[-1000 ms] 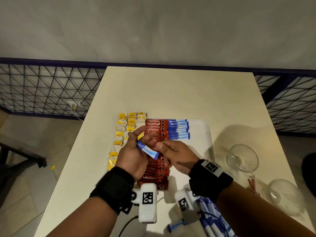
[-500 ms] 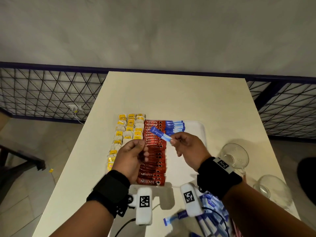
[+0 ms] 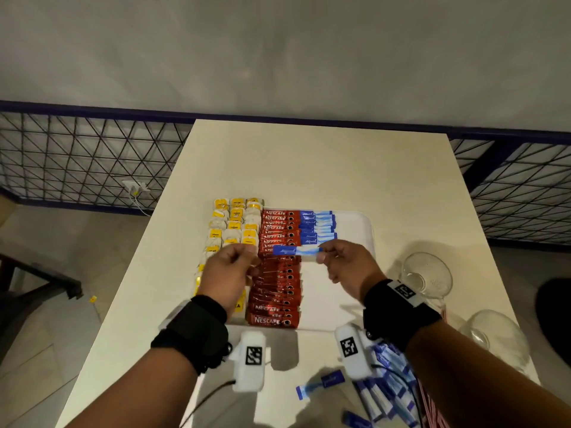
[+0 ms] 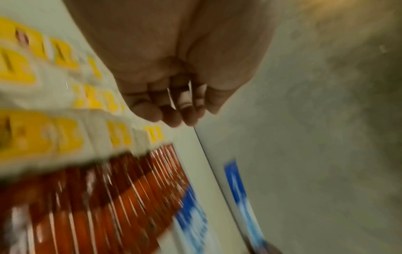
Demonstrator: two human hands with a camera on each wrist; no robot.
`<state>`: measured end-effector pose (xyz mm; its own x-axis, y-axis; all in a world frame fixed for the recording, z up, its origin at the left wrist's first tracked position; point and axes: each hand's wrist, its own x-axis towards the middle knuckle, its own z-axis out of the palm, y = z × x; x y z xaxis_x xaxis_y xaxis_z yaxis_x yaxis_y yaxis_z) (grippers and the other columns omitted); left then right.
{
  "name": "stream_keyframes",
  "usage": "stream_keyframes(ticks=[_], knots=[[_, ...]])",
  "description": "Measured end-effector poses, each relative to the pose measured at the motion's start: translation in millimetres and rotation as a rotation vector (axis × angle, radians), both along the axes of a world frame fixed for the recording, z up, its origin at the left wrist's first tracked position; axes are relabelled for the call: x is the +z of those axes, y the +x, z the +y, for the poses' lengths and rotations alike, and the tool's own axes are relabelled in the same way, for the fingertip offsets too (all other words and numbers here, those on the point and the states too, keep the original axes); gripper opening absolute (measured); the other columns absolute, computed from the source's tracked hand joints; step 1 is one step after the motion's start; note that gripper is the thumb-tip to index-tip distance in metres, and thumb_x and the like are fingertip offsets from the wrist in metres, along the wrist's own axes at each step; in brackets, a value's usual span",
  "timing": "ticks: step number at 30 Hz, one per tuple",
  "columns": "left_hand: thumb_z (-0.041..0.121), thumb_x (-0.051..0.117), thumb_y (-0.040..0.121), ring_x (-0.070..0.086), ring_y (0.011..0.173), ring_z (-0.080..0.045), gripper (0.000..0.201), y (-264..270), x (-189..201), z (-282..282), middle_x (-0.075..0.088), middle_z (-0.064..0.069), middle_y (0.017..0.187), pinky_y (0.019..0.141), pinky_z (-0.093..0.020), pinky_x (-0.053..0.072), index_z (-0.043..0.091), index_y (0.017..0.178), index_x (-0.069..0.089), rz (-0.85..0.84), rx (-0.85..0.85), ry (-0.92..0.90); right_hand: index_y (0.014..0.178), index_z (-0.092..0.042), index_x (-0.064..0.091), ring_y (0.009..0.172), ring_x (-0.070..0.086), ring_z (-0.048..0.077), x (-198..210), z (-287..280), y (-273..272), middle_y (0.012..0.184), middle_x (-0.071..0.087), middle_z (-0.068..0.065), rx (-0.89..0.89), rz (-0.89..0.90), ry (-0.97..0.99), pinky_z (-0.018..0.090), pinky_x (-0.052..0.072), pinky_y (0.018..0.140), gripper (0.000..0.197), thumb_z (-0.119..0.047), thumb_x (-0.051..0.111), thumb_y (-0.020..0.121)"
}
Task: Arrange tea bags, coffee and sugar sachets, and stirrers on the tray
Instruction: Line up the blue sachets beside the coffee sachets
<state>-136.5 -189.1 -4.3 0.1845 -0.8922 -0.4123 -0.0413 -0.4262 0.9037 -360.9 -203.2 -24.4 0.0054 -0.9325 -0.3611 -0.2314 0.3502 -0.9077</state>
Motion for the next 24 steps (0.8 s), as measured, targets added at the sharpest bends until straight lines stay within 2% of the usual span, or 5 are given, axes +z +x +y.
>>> stream_keyframes(ticks=[4, 6, 10, 16, 24], knots=[[0.021, 0.055, 0.094, 0.060, 0.098, -0.029, 0.014, 63, -23, -29, 0.069, -0.009, 0.105, 0.083, -0.031, 0.044, 0.016, 0.096, 0.068, -0.662, 0.006, 0.063, 0.076, -0.025, 0.060, 0.050, 0.045, 0.016, -31, -21, -27, 0.070, 0.058, -0.002, -0.120, 0.151, 0.033, 0.025, 0.039, 0.053, 0.021, -0.011, 0.056, 0.091], [0.024, 0.052, 0.096, 0.058, 0.108, -0.034, 0.024, 85, -39, -38, 0.067, -0.014, 0.114, 0.088, -0.032, 0.042, 0.009, 0.108, 0.068, -0.814, -0.096, 0.189, 0.078, -0.027, 0.058, 0.059, 0.050, 0.018, -42, -28, -38, 0.068, 0.056, -0.005, -0.097, 0.303, 0.084, 0.029, 0.045, 0.064, 0.016, -0.018, 0.057, 0.091], [0.029, 0.046, 0.100, 0.061, 0.102, -0.037, 0.036, 103, -63, -45, 0.066, -0.020, 0.114, 0.091, -0.040, 0.049, 0.003, 0.112, 0.067, -0.797, -0.272, 0.348, 0.076, -0.025, 0.059, 0.073, 0.050, 0.023, -59, -35, -44, 0.068, 0.053, -0.004, -0.057, 0.407, 0.108, 0.031, 0.041, 0.071, 0.011, -0.022, 0.059, 0.086], [0.027, 0.057, 0.094, 0.061, 0.105, -0.036, 0.031, 106, -71, -45, 0.067, -0.014, 0.116, 0.092, -0.043, 0.052, 0.011, 0.119, 0.066, -0.755, -0.229, 0.343, 0.102, -0.012, 0.068, 0.099, 0.060, 0.030, -59, -41, -36, 0.101, 0.068, 0.007, -0.002, 0.628, 0.098, 0.028, 0.041, 0.082, 0.018, -0.023, 0.056, 0.093], [0.026, 0.057, 0.094, 0.062, 0.103, -0.036, 0.030, 107, -72, -47, 0.067, -0.014, 0.115, 0.091, -0.043, 0.053, 0.012, 0.119, 0.066, -0.767, -0.225, 0.346, 0.100, -0.016, 0.068, 0.102, 0.060, 0.028, -54, -47, -30, 0.107, 0.069, 0.007, -0.036, 0.696, 0.151, 0.023, 0.037, 0.079, 0.017, -0.025, 0.055, 0.092]])
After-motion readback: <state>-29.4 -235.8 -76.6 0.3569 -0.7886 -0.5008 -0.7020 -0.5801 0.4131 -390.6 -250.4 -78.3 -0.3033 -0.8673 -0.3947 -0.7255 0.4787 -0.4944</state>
